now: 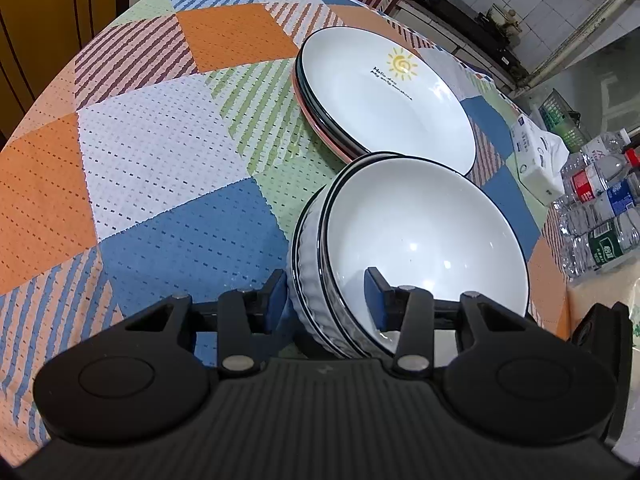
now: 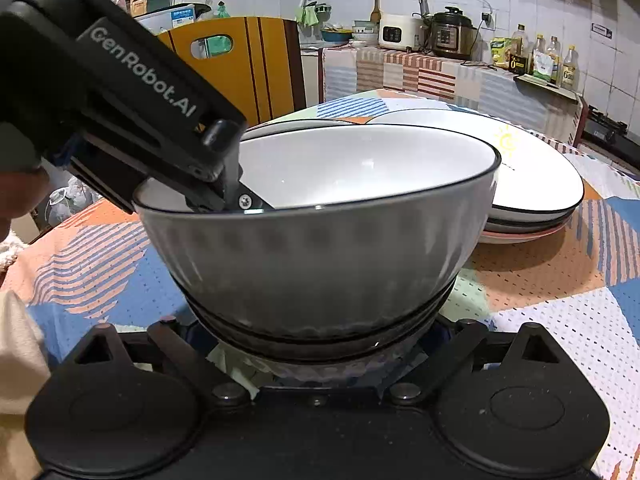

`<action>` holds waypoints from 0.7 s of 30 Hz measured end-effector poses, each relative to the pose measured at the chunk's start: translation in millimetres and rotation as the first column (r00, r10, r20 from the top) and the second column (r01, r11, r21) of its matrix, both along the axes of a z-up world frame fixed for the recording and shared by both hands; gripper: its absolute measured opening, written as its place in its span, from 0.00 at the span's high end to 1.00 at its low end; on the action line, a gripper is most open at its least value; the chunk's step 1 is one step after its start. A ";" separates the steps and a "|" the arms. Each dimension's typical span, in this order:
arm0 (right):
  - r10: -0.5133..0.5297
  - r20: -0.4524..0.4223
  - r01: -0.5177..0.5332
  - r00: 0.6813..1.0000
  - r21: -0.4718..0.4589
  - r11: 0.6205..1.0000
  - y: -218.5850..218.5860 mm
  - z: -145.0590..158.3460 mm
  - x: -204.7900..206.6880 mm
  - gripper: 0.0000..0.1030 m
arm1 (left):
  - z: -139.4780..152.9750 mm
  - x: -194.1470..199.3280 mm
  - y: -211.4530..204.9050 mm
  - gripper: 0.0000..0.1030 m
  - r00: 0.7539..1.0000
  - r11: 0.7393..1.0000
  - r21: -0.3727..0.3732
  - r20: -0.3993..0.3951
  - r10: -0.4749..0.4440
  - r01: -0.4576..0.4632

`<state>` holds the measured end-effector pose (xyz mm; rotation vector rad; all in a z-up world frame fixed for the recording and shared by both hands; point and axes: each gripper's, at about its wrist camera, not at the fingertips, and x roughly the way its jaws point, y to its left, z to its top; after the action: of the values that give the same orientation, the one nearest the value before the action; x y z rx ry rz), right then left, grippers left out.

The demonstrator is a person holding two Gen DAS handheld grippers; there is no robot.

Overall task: Organize plates and bowls
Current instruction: 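Lift the bowl stack with the right gripper and move it over the plate stack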

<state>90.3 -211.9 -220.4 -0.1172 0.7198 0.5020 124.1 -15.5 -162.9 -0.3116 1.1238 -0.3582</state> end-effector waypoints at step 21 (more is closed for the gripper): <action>-0.053 0.099 0.049 0.994 0.049 0.998 -18.0 36.1 -18.9 0.06 | 67.9 -2.9 -26.3 0.61 0.985 0.987 0.086 0.093 -0.143 0.136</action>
<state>71.4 -229.9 -184.3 -0.0798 0.6111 0.4603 121.2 -41.8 -95.0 -0.1438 1.0625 -0.4470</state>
